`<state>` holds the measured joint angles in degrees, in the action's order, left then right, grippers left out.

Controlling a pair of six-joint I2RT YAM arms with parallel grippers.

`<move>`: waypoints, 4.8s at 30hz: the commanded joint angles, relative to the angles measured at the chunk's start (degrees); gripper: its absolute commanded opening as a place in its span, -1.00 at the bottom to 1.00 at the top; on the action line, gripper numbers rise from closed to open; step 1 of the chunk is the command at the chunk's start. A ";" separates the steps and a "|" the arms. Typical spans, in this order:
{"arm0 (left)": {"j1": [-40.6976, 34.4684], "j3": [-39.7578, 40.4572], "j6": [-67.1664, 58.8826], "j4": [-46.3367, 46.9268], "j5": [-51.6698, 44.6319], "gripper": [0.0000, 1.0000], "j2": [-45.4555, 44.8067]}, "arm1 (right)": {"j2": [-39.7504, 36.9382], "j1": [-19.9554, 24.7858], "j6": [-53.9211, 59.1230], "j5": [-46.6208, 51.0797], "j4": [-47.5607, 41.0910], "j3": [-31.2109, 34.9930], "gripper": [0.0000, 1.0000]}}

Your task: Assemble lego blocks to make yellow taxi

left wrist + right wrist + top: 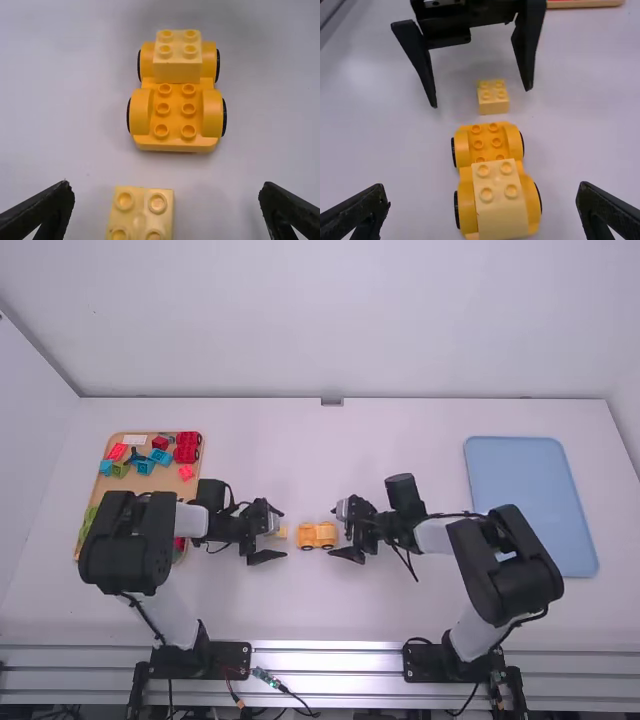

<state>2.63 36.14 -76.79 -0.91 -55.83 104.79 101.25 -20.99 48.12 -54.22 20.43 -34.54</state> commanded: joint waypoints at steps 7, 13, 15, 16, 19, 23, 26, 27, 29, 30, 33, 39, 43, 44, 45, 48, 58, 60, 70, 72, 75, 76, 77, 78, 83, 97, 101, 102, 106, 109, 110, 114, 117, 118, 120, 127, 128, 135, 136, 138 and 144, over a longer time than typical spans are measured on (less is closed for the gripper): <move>0.04 4.20 -5.06 4.56 -0.26 0.82 2.13 | 0.61 -0.09 -0.35 0.26 1.40 0.15 0.98; 1.18 5.75 -3.88 3.36 -2.27 0.86 6.87 | 5.14 -0.81 -5.27 0.24 9.94 1.29 0.98; 2.01 7.19 -5.91 6.20 -2.67 0.86 7.59 | 7.69 -0.81 -7.19 0.04 13.92 1.27 0.98; 2.19 7.54 -7.31 7.60 -2.67 0.84 7.59 | 8.24 -0.81 -7.76 0.02 14.75 1.22 0.98; 2.10 9.14 -12.01 13.07 -2.67 0.76 7.59 | 9.20 -0.81 -8.13 0.07 15.78 1.16 0.98; 1.84 8.72 -12.47 12.43 -2.27 0.49 7.59 | 9.22 -0.81 -7.65 0.04 15.21 1.16 0.98; 1.86 7.34 -10.15 8.67 -2.21 0.36 7.59 | 9.27 -0.81 -7.65 0.22 15.23 1.16 0.98; 1.81 6.67 -8.16 6.62 -2.10 0.32 7.59 | 9.27 -0.81 -7.63 0.17 15.21 1.16 0.98; 1.92 5.88 -6.56 4.50 -2.01 0.30 7.59 | 9.27 -0.81 -7.67 0.13 15.21 1.16 0.98; 1.84 5.31 -6.26 3.14 -2.27 0.27 7.59 | 9.27 -0.81 -7.63 0.11 15.21 1.16 0.98; 1.92 4.35 -6.21 1.24 -2.54 -0.02 7.59 | 9.27 -0.81 -7.67 0.24 15.21 1.16 0.98; 1.81 4.42 -6.00 1.48 -3.30 -0.31 7.59 | 9.27 -0.81 -7.85 0.28 15.21 1.16 0.98; 1.60 4.44 -3.81 0.43 -3.67 -0.35 7.59 | 9.27 -0.81 -7.82 0.28 15.15 1.18 0.98; 1.49 4.46 -3.64 0.30 -3.50 -0.34 7.59 | 9.27 -0.81 -7.85 0.33 15.13 1.20 0.98; 1.55 4.48 -3.68 0.35 -3.56 -0.24 7.59 | 9.27 -0.81 -7.85 0.26 15.02 1.20 0.98; 1.51 4.46 -3.66 0.37 -3.54 -0.05 7.59 | 9.27 -0.81 -7.82 0.26 14.91 1.20 0.98; 1.49 4.46 -3.24 -0.05 -3.74 -0.28 7.59 | 9.27 -0.83 -7.85 0.28 14.91 1.20 0.98; 1.60 4.46 -3.22 -0.03 -4.04 -0.28 7.59 | 9.27 -0.81 -7.85 0.52 14.73 1.20 0.98; 1.55 4.46 -3.26 -0.46 -5.84 -0.92 7.59 | 9.27 -0.83 -7.61 1.97 13.49 1.20 0.98; 1.53 4.44 -3.26 -0.24 -5.62 -0.96 7.59 | 9.27 -0.81 -7.58 1.99 13.46 1.20 0.98; 1.53 4.44 -3.20 -0.22 -5.62 -0.96 7.59 | 9.27 -1.16 -7.56 2.01 13.42 1.20 0.98; 1.51 4.44 -3.20 -0.18 -5.51 -0.96 7.59 | 9.27 -1.68 -7.63 2.27 13.42 1.20 0.98; 1.51 4.46 -3.22 -0.20 -5.14 -0.96 7.59 | 9.27 -2.03 -7.61 2.73 13.42 1.20 0.98; 1.49 4.46 -3.20 -0.22 -4.61 -0.96 7.59 | 9.27 -2.40 -7.58 3.72 13.42 1.20 0.98; 1.55 4.46 -3.22 0.43 -4.76 -0.96 7.57 | 10.19 -4.50 -7.63 6.64 14.62 1.03 0.98; 0.48 10.19 2.75 9.83 -4.44 -0.97 5.71 | 19.30 -4.98 -9.09 0.46 18.80 -5.01 0.98; -1.84 10.40 2.66 11.03 -4.70 -0.96 4.36 | 21.33 -4.94 -7.39 0.24 18.64 -6.27 0.82; -2.40 10.40 2.31 11.23 -4.72 -0.97 4.03 | 21.79 -4.94 -7.37 0.22 18.56 -6.51 0.75; -4.92 10.29 2.66 11.21 -4.59 -0.96 2.15 | 23.56 -4.94 -7.17 0.17 18.60 -7.39 0.31; -6.75 10.29 2.77 10.88 -4.57 -0.96 1.21 | 23.87 -4.94 -7.19 0.13 18.60 -7.43 -0.03; -7.41 10.29 2.81 10.23 -4.28 -0.96 1.21 | 23.83 -4.94 -7.19 0.02 18.56 -7.45 -0.12; -9.16 10.29 2.92 8.11 -2.62 -0.96 1.21 | 23.83 -4.94 -7.19 0.00 18.21 -7.45 -0.25; -10.45 10.29 4.50 6.29 -1.99 -0.96 1.21 | 23.83 -4.98 -7.19 0.00 18.12 -7.39 -0.30; -10.73 10.29 4.52 5.99 -1.66 -0.96 1.21 | 23.83 -4.98 -7.19 0.02 18.14 -7.39 -0.31; -11.26 10.29 4.39 5.61 -1.46 -0.96 1.21 | 23.83 -4.98 -7.21 0.04 18.12 -7.37 -0.38; -12.52 10.29 4.28 5.59 -0.90 -0.96 1.23 | 23.83 -4.94 -7.19 0.02 18.60 -6.67 -0.42; -12.50 10.29 4.30 5.57 -0.24 -0.96 1.23 | 23.83 -4.94 -7.17 0.02 18.56 -6.62 -0.44; -12.50 10.25 4.25 5.22 -0.09 -0.96 1.30 | 23.83 -4.94 -6.78 -1.66 18.62 -6.69 -0.49; -12.50 10.23 4.28 5.13 -0.09 -0.96 1.32 | 23.83 -4.94 -6.60 -1.84 18.60 -6.69 -0.49; -12.50 9.53 5.33 2.69 0.02 -0.96 1.54 | 23.83 -4.94 -6.14 -1.68 18.58 -6.69 -0.53; -12.50 5.62 11.69 -6.43 0.46 -0.97 1.67 | 23.83 -4.94 -6.36 -1.68 18.58 -6.80 -0.54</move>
<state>-9.56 43.72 -67.90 -6.96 -54.37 107.02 123.70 -25.98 41.98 -55.24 39.24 -41.71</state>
